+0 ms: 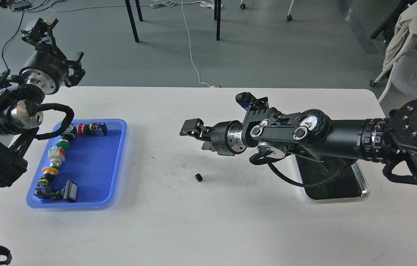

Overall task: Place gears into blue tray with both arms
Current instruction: 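Withdraw the right gripper and reach the left gripper toward the ring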

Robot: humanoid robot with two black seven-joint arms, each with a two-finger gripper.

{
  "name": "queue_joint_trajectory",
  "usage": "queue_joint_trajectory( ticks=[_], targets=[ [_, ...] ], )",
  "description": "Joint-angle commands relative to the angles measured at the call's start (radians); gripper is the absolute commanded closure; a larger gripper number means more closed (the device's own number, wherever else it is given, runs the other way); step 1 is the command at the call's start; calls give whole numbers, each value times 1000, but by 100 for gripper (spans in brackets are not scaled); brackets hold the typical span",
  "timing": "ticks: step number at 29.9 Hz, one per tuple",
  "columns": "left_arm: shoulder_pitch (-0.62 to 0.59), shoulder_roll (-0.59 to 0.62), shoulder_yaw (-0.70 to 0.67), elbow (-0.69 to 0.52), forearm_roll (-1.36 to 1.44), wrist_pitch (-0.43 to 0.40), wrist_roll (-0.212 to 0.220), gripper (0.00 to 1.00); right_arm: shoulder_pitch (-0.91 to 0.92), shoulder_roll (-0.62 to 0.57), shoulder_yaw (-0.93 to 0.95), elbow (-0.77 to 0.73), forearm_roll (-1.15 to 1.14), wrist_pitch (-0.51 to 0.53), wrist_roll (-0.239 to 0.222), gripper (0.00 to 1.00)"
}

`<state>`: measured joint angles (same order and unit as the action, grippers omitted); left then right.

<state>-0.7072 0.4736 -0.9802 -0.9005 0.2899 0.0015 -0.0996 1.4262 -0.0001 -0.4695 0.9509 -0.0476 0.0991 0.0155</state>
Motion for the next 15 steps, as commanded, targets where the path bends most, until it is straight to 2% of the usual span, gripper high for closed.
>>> queue_joint_trajectory(
  ticks=[1,4,5,11,15],
  targets=[
    [0,3,0,0,0,0,1,2,83,0,6,15,2,34,0,13],
    [0,3,0,0,0,0,0,2,151,0,5,86,2,105,0,13],
    [0,3,0,0,0,0,0,2,170,-42,5,121,2,125,0,11],
    [0,2,3,0,0,-1,0,2,220,-419,20,279,0,142,6,8],
    [8,-3,12,-1,2,-2,0,2,137,-680,144,263,8,126,61,8]
  ],
)
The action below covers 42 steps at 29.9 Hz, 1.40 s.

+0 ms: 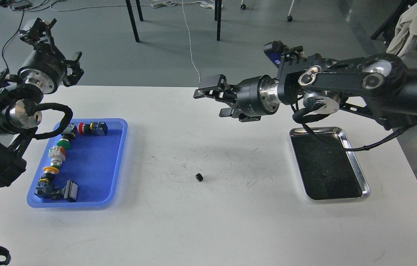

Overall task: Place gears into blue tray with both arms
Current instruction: 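Withdraw the right gripper and reach the left gripper toward the ring, then grasp the black ring on the table with the left gripper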

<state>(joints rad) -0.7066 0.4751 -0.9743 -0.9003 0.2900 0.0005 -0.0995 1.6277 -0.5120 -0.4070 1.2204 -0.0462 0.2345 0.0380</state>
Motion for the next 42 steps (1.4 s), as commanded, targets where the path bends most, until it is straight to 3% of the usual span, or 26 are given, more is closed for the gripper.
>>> queue_joint_trajectory(
  ticks=[1,6,10,17,21,31,36,42],
  targets=[
    [7,-6,8,-2,6,-2,1,2,-109,-225,132,-13,15,-12,55,8],
    [13,-15,43,-35,15,-4,3,2,-400,-385,466,-24,195,-6,79,8],
    [47,60,149,-175,46,-23,3,2,-676,-421,748,-24,351,23,98,8],
    [182,276,293,-550,297,-76,1,2,-1098,-401,1076,-80,540,242,161,7],
    [242,290,351,-658,645,-77,0,2,-1216,-281,1125,-157,551,254,183,6],
    [248,96,469,-660,1391,-67,-11,2,-1264,-112,1200,-243,556,254,181,3],
    [249,-26,551,-542,1650,7,-37,2,-1258,-100,1160,-251,542,254,178,3],
    [249,-105,602,-401,1866,110,-37,2,-1250,-105,1131,-251,511,254,175,3]
  ],
)
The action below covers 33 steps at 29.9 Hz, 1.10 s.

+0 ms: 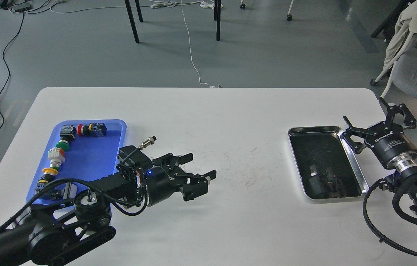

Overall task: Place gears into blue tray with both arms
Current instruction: 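Grasp the black ring on the table with the left gripper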

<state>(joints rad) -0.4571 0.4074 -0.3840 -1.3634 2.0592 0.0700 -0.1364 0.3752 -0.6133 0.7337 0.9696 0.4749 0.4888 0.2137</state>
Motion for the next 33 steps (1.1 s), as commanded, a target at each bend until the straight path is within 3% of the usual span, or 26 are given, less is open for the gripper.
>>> queue_joint_trajectory(
  ticks=[1,9,18,29,31,33],
  targets=[
    [0,-45,11,73,123,50,0,2,1,-5,-10,0,-10,0,0,3],
    [2,-97,14,168,123,85,0,5,1,0,-10,3,-12,0,4,3],
    [11,-114,59,242,123,128,-6,22,1,-5,-8,11,-12,0,7,3],
    [41,-130,59,260,123,129,-6,64,1,-2,-8,9,-13,0,7,3],
    [41,-130,59,260,123,136,-6,79,1,-2,-10,9,-13,0,7,3],
    [41,-130,57,260,123,139,-6,87,1,-2,-10,9,-13,0,7,3]
  ],
)
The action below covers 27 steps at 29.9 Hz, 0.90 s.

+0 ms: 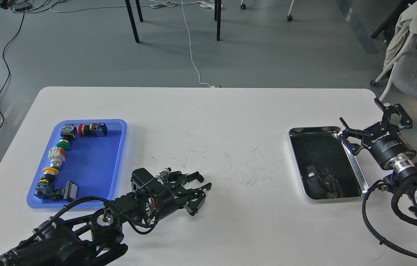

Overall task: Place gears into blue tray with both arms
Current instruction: 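Grasp the black ring on the table with the left gripper, then carry the ring into the blue tray and lower it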

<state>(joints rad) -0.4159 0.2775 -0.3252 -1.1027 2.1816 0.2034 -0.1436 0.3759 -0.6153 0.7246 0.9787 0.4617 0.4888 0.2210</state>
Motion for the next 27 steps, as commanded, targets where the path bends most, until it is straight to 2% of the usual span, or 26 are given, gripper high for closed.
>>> queue_joint_trajectory(
  ticks=[1,5,8,14,15,18,23,27],
  targets=[
    [-1,2,-5,0,0,5,1,89,0,0,-1,0,0,0,0,3],
    [-12,14,-17,-8,0,8,-1,91,0,-1,1,2,0,0,0,3],
    [-20,75,-53,-64,0,25,1,91,0,-6,1,2,0,0,1,3],
    [-66,362,-124,-253,-124,18,-5,91,1,-11,2,2,0,0,1,3],
    [-67,420,-120,-272,-158,14,-19,91,1,-9,2,2,0,0,0,3],
    [-61,581,-109,-293,-207,-16,-114,91,3,-9,2,2,-2,0,0,3],
    [-66,738,-109,-284,-214,-188,-240,91,5,-8,2,2,-14,0,0,3],
    [-64,758,-107,-237,-210,-295,-275,91,5,-6,1,2,-14,0,0,3]
  ],
)
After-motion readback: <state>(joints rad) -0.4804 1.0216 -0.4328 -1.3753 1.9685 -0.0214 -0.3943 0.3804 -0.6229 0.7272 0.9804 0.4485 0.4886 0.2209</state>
